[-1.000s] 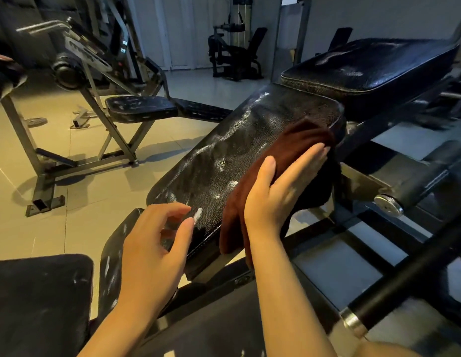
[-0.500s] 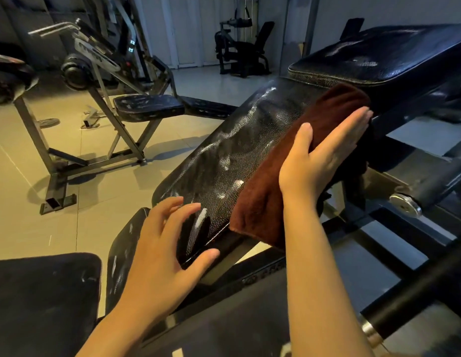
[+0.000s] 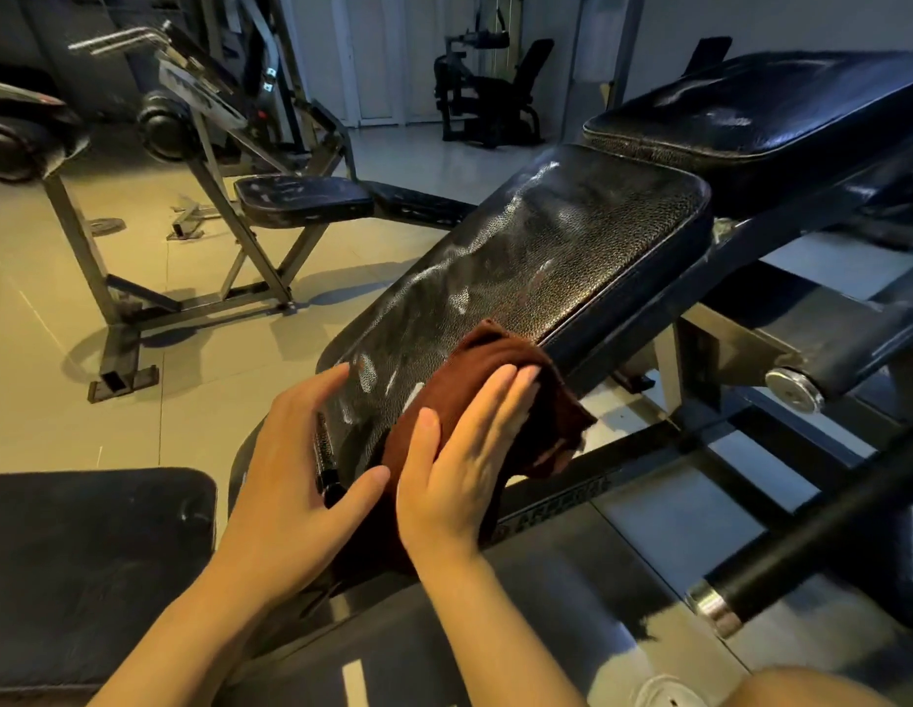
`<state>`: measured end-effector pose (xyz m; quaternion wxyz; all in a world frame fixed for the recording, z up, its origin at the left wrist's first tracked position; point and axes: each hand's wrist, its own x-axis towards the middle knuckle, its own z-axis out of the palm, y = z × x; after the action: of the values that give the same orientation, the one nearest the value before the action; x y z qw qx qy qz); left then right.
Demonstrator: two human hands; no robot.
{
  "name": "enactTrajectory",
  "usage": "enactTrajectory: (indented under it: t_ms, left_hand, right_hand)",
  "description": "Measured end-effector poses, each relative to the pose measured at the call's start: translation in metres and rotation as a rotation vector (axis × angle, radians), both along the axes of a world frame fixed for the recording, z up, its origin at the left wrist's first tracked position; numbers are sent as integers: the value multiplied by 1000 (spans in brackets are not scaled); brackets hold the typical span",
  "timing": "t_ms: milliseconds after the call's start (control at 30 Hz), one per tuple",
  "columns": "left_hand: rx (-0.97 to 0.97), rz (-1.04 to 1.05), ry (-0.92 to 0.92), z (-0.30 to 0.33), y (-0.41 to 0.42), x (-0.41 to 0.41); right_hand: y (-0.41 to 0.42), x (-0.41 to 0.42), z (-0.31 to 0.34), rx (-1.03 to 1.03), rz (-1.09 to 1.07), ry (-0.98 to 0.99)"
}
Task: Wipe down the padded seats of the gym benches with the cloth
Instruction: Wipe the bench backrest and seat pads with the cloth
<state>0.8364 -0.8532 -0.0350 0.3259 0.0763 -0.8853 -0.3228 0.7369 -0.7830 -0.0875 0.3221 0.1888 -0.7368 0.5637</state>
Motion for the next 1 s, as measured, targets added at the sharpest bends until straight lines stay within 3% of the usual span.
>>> enactTrajectory:
  t_ms: [100, 333, 567, 833, 1000]
  left_hand:
    - [-8, 5, -24, -3, -1, 4]
    - [-88, 85, -74, -17, -12, -4]
    - [-74, 84, -77, -19, -18, -4]
    - [25, 15, -54, -13, -15, -5]
    - [35, 45, -18, -14, -18, -7]
  right_hand:
    - [5, -5, 13, -49, 74, 43]
    - [43, -94, 99, -188, -157, 52]
    - [35, -87, 87, -223, -173, 62]
    - [-3, -14, 16, -87, -20, 113]
    - [18, -50, 49, -129, -35, 114]
